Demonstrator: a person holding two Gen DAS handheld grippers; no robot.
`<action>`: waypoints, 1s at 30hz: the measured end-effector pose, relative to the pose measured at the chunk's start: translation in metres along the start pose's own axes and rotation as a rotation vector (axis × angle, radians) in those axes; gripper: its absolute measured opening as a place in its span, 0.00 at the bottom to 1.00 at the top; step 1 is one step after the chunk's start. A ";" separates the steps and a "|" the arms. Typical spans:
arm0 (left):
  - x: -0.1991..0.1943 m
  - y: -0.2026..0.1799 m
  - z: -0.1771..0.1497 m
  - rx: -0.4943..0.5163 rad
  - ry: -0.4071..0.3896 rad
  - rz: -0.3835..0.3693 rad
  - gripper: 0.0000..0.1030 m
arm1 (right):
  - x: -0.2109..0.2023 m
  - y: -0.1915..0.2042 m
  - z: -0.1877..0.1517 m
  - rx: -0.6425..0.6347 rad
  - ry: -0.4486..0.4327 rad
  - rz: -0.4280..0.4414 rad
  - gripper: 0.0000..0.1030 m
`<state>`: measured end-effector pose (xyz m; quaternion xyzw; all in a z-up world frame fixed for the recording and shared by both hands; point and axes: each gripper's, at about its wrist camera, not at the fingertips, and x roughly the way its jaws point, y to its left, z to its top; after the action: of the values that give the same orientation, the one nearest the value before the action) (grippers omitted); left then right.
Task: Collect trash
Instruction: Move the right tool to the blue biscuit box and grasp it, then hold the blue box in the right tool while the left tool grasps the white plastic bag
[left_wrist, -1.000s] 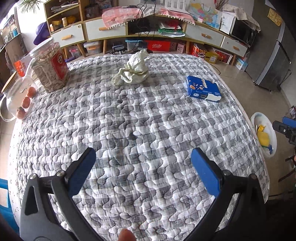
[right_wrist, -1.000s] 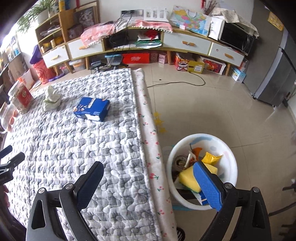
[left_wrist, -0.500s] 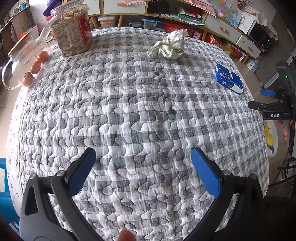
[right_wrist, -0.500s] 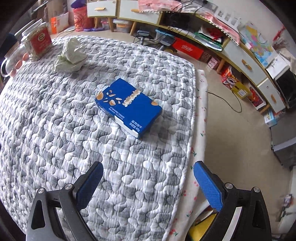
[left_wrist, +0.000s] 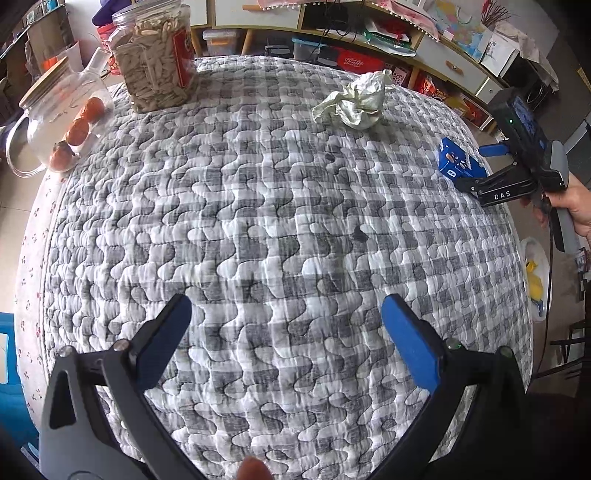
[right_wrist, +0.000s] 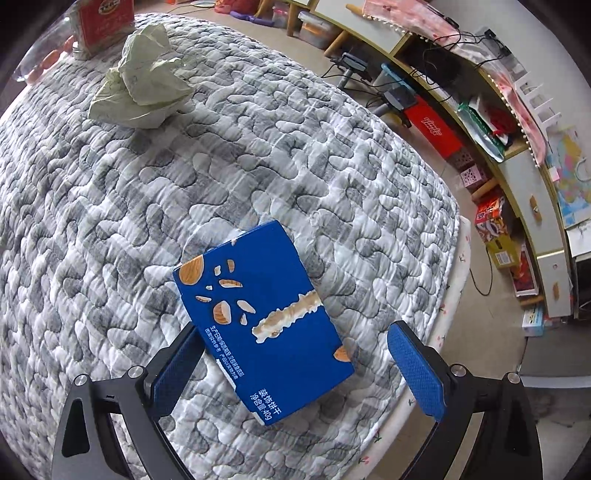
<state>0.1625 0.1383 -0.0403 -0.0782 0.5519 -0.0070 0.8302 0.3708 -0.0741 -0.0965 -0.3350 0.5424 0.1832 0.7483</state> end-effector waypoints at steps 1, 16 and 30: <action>0.000 0.003 0.001 -0.007 0.000 0.002 0.99 | 0.002 -0.002 0.002 0.013 0.000 0.020 0.97; -0.017 0.018 -0.001 -0.045 -0.039 0.000 0.99 | -0.007 0.015 -0.015 0.190 -0.022 0.153 0.64; -0.029 -0.007 -0.002 -0.005 -0.092 -0.049 0.99 | -0.101 0.044 -0.119 0.452 -0.068 0.164 0.64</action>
<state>0.1499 0.1344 -0.0134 -0.0939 0.5113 -0.0223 0.8540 0.2261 -0.1174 -0.0376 -0.1077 0.5695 0.1284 0.8047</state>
